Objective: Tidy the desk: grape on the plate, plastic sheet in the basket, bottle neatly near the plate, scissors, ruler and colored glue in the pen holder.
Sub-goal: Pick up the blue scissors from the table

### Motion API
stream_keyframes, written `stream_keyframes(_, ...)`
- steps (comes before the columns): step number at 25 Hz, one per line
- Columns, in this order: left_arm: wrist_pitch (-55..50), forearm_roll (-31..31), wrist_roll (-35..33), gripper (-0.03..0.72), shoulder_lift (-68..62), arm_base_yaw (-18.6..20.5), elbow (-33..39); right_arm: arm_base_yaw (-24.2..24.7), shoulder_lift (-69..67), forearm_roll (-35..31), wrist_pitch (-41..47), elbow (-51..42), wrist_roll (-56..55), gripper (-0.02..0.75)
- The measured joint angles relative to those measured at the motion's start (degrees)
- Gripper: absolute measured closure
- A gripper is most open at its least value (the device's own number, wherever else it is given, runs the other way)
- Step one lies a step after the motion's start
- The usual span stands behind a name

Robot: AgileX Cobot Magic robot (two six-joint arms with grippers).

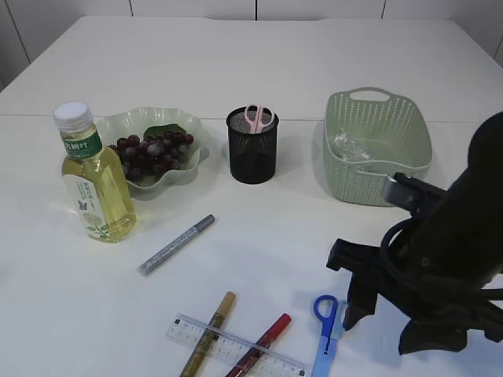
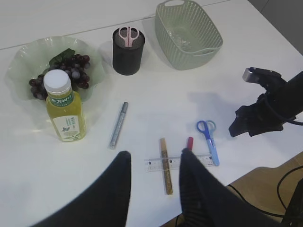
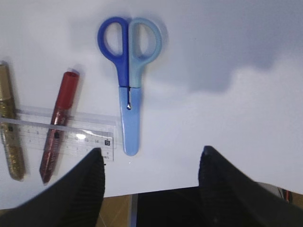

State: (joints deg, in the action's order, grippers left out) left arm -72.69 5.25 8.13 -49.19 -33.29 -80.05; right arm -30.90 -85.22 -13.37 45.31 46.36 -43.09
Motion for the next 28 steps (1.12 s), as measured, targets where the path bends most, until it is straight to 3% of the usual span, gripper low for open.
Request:
stream_keyframes(6, -0.03, -0.22, 0.0, 0.43, 0.0, 0.0, 0.0, -1.99, -6.16, 0.74, 0.25, 3.7, -0.3, 0.248)
stream_keyframes(15, -0.03, -0.51, 0.0, 0.435, 0.0, 0.0, 0.0, -3.27, -14.84, 4.71, 7.72, 9.95, -2.98, 0.248)
stream_keyframes(28, -0.13, -0.63, 0.0, 0.439, 0.0, 0.0, 0.0, -3.59, -19.41, 2.9, 4.82, 12.01, -3.11, 0.248)
